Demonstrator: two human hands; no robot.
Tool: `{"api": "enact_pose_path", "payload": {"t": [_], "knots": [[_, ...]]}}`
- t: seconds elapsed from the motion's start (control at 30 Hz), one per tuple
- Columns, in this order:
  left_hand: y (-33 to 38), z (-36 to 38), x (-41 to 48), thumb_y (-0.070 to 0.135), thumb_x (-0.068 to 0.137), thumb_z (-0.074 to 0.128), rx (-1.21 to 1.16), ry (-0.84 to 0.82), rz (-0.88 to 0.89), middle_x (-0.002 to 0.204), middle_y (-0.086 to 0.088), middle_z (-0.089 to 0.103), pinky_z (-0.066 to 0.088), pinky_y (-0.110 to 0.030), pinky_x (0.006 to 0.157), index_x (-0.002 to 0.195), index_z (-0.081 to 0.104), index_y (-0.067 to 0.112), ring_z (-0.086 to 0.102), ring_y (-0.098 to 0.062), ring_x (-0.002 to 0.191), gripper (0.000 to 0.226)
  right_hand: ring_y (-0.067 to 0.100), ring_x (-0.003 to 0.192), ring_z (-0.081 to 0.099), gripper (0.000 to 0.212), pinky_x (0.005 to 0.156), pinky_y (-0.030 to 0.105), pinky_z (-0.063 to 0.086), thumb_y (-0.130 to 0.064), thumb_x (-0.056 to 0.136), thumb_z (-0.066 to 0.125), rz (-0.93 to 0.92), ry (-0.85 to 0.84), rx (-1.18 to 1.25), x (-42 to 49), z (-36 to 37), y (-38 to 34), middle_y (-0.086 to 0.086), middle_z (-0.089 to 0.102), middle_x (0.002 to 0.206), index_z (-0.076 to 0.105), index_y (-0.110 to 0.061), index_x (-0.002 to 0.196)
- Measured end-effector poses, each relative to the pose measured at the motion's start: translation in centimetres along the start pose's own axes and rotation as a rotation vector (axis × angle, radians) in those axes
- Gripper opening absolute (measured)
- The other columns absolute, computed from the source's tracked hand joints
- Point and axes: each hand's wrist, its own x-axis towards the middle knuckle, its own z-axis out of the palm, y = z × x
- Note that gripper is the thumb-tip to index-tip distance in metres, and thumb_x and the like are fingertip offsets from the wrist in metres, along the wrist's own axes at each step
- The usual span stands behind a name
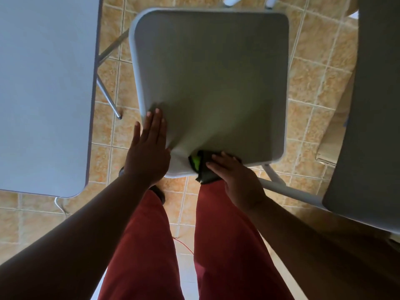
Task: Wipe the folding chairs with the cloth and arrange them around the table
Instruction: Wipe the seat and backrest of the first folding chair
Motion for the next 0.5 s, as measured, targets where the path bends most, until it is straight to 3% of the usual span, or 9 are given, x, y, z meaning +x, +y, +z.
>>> {"api": "enact_pose_path", "payload": {"t": [0.17,0.23,0.3,0.4,0.43,0.5], "knots": [[-0.2,0.1,0.0,0.03,0.091,0.043,-0.003,0.013,0.013,0.162,-0.022,0.005,0.014,-0.056,0.119,0.151,0.016,-0.004,0.001,-0.037,0.15,0.074,0.027,0.127,0.051,0.056,0.112,0.033,0.034,-0.006,0.08,0.033,0.12,0.333,0.062,8.8,-8.1,4.5,0.012,0.056,0.135,0.059,-0.012,0.13],[0.1,0.2,0.0,0.028,0.091,0.049,-0.005,0.021,0.019,0.161,-0.024,0.005,0.014,-0.056,0.12,0.151,0.015,-0.005,0.001,-0.038,0.15,0.076,0.022,0.126,0.05,0.049,0.108,0.021,0.033,-0.006,0.085,0.039,0.169,0.409,0.039,13.5,-11.9,7.3,0.009,0.057,0.134,0.059,-0.013,0.129],[0.4,0.3,-0.2,0.028,0.09,0.054,-0.011,0.025,0.034,0.161,-0.025,0.006,0.014,-0.055,0.12,0.151,0.016,-0.005,0.002,-0.039,0.149,0.079,0.014,0.122,0.052,0.038,0.1,0.011,0.034,-0.021,0.086,0.049,0.268,0.456,0.072,17.0,-14.4,9.5,0.007,0.06,0.129,0.066,-0.019,0.119],[0.7,0.6,-0.5,0.026,0.09,0.051,-0.022,0.045,0.046,0.16,-0.025,0.008,0.012,-0.054,0.12,0.15,0.018,-0.006,0.004,-0.04,0.149,0.076,0.018,0.117,0.057,0.033,0.102,0.027,0.044,-0.035,0.085,0.053,0.41,0.383,0.09,17.8,-13.8,12.5,0.009,0.064,0.125,0.07,-0.026,0.111],[0.7,0.7,-0.6,0.027,0.09,0.05,-0.024,0.044,0.042,0.16,-0.026,0.007,0.012,-0.054,0.12,0.15,0.018,-0.006,0.004,-0.04,0.149,0.076,0.018,0.115,0.058,0.03,0.1,0.027,0.045,-0.032,0.085,0.055,0.452,0.376,0.063,17.0,-12.8,12.9,0.011,0.065,0.123,0.071,-0.026,0.11],[0.7,0.8,-0.5,0.027,0.09,0.05,-0.016,0.033,0.035,0.16,-0.026,0.006,0.013,-0.055,0.12,0.15,0.017,-0.006,0.004,-0.04,0.149,0.076,0.017,0.11,0.059,0.021,0.092,0.014,0.044,-0.023,0.086,0.059,0.53,0.401,0.055,14.0,-11.3,11.6,0.011,0.066,0.12,0.071,-0.027,0.103]]}}
